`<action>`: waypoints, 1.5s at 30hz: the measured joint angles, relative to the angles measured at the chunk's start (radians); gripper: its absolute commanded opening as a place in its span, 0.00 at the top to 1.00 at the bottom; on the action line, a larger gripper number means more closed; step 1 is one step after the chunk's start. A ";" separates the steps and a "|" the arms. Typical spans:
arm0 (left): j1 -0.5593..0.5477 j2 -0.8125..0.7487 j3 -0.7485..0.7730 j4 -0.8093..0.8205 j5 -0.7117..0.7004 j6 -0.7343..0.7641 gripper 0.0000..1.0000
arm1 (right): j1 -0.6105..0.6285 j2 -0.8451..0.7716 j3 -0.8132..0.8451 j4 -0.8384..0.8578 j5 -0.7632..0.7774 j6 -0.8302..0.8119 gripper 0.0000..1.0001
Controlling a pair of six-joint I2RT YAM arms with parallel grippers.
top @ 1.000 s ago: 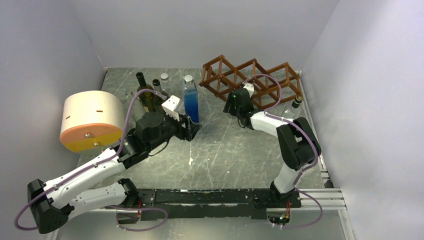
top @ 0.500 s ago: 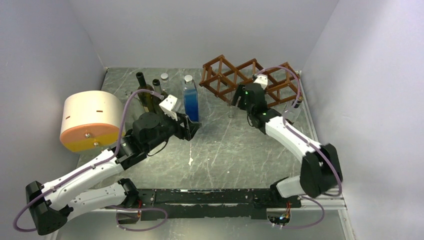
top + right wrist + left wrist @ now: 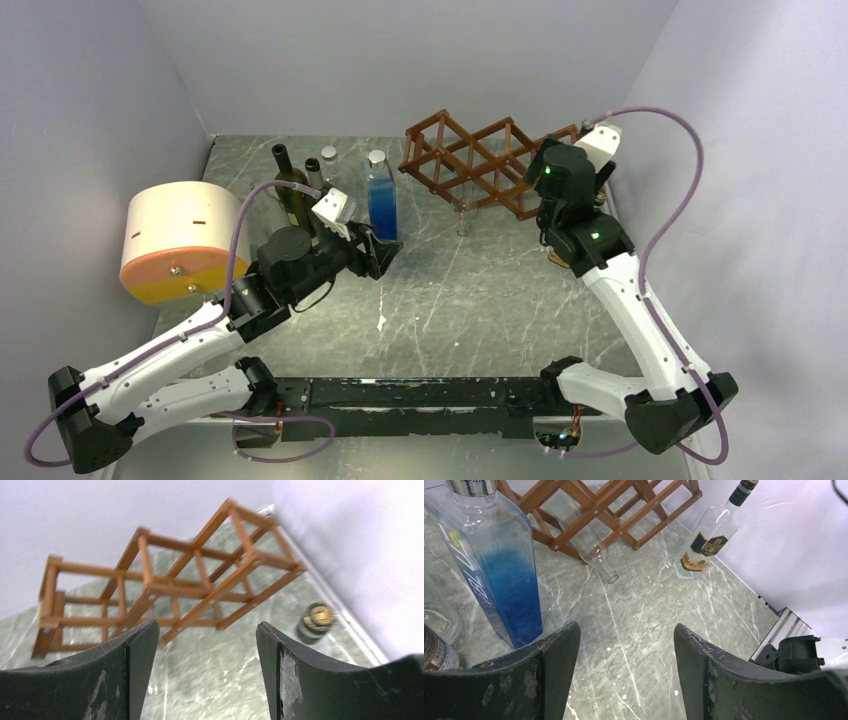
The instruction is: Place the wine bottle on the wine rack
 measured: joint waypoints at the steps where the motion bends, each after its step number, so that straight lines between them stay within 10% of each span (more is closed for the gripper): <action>1: 0.000 0.000 0.000 0.000 0.000 0.000 0.27 | -0.005 0.002 0.033 -0.026 0.035 -0.002 0.24; 13: 0.000 -0.042 -0.009 0.000 0.006 0.000 0.27 | -0.263 -0.033 0.003 -0.188 0.108 0.026 0.22; 34: 0.000 -0.033 -0.021 0.014 0.037 0.012 0.24 | -0.299 0.043 -0.131 -0.096 0.062 0.020 0.46; 45: 0.000 -0.061 -0.072 0.064 0.060 0.010 0.11 | -0.301 0.055 -0.142 -0.060 -0.009 -0.059 0.87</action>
